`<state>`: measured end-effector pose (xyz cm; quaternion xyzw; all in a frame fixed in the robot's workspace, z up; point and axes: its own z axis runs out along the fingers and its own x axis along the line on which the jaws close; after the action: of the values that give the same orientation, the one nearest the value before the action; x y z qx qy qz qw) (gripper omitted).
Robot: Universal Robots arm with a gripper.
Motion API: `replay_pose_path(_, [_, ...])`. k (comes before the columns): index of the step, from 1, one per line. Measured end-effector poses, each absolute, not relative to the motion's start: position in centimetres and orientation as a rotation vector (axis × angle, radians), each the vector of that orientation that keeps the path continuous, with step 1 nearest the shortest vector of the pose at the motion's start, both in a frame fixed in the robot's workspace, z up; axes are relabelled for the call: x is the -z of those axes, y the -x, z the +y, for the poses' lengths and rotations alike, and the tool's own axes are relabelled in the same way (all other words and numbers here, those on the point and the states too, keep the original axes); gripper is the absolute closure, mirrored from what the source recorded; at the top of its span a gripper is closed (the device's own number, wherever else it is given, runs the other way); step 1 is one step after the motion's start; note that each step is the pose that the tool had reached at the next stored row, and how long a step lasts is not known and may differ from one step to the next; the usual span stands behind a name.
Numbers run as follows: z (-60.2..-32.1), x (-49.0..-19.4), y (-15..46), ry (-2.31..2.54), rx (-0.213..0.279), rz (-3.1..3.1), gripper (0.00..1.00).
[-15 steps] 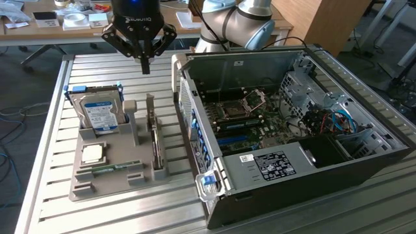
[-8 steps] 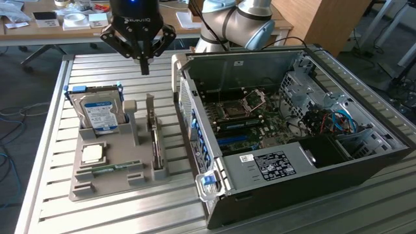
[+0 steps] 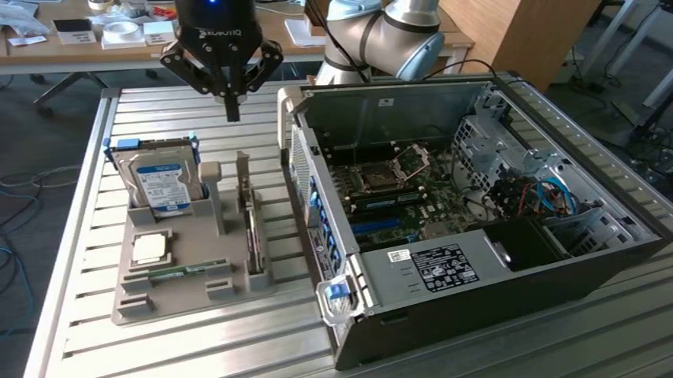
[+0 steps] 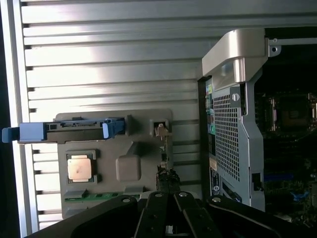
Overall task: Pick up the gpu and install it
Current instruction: 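Reach for the gpu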
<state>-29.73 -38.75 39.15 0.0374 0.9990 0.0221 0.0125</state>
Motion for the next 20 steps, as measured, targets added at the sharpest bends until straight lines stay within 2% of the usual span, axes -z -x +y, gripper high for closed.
replay_pose_path(20, [-39.21,-39.14,30.02,-0.117,-0.069,3.114,0.89])
